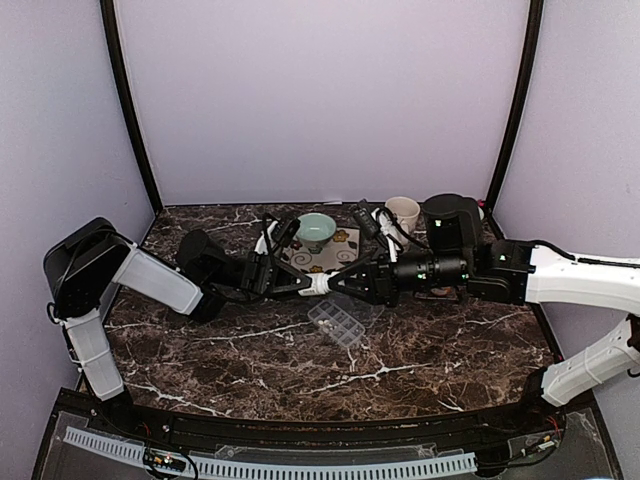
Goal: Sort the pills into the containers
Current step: Screw the lid of the pill bottle onto the pill bottle.
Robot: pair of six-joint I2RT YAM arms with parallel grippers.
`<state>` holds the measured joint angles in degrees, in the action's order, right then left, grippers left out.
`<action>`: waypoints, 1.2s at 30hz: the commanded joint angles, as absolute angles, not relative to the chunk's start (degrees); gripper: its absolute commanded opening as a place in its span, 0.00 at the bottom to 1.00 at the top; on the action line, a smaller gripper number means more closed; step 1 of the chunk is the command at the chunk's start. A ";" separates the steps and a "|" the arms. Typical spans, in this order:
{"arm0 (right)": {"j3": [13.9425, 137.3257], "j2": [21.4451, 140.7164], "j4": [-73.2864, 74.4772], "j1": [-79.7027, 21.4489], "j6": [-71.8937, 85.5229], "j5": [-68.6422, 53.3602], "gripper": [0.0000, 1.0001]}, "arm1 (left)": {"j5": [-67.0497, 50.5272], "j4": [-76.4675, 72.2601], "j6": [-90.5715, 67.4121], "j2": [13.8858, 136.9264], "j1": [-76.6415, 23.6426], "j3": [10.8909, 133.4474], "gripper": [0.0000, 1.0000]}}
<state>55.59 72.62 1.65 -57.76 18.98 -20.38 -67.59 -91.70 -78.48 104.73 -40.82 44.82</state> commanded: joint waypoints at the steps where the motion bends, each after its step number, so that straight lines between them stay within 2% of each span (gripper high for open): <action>1: 55.03 72.71 -1.97 -58.44 19.51 -21.75 0.00 | -66.64 -99.67 -78.74 101.16 -41.66 47.24 0.00; 36: 53.42 71.72 -1.92 -59.33 19.78 -19.87 0.00 | -66.24 -99.67 -79.08 100.38 -41.68 47.74 0.00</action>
<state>54.08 71.40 -0.49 -58.26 19.46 -19.68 -67.68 -91.66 -78.94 103.90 -40.75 45.71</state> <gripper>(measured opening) 0.244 0.354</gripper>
